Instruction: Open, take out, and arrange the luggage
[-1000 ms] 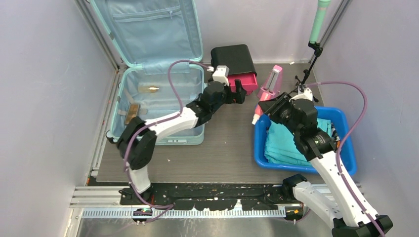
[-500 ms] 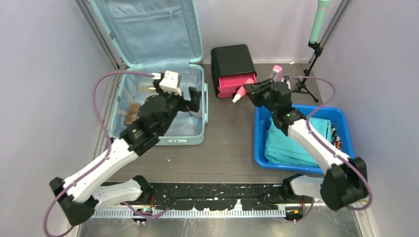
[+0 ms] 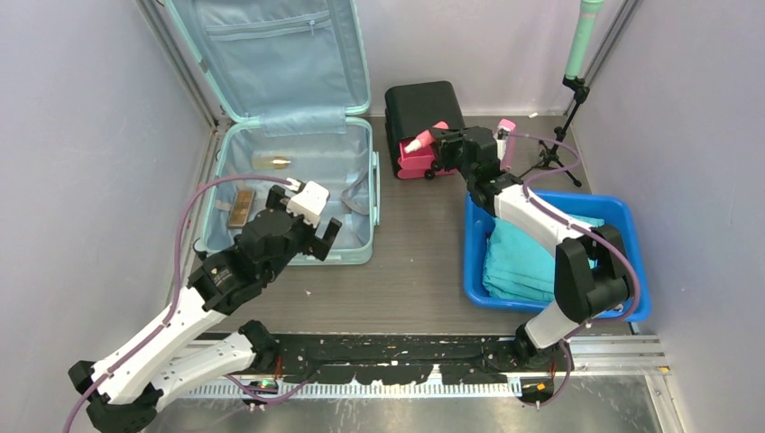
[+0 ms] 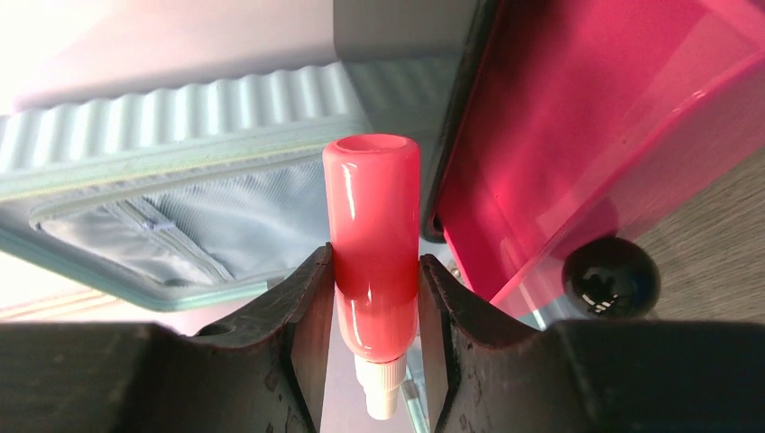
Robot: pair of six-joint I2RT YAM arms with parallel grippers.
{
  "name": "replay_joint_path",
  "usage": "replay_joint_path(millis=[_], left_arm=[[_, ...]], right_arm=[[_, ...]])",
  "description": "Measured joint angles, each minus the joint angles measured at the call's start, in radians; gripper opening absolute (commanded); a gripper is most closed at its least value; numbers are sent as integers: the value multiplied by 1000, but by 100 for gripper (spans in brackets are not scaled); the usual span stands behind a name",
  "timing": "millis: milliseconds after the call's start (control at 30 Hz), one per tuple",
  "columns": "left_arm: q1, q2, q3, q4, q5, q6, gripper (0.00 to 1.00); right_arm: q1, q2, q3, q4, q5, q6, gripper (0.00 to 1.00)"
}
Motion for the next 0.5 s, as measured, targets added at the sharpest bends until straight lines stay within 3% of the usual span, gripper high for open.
replay_joint_path(millis=[500], left_arm=[[0, -95, -42, -26, 23, 21, 100]], right_arm=[[1, 19, 3, -47, 114, 105, 46]])
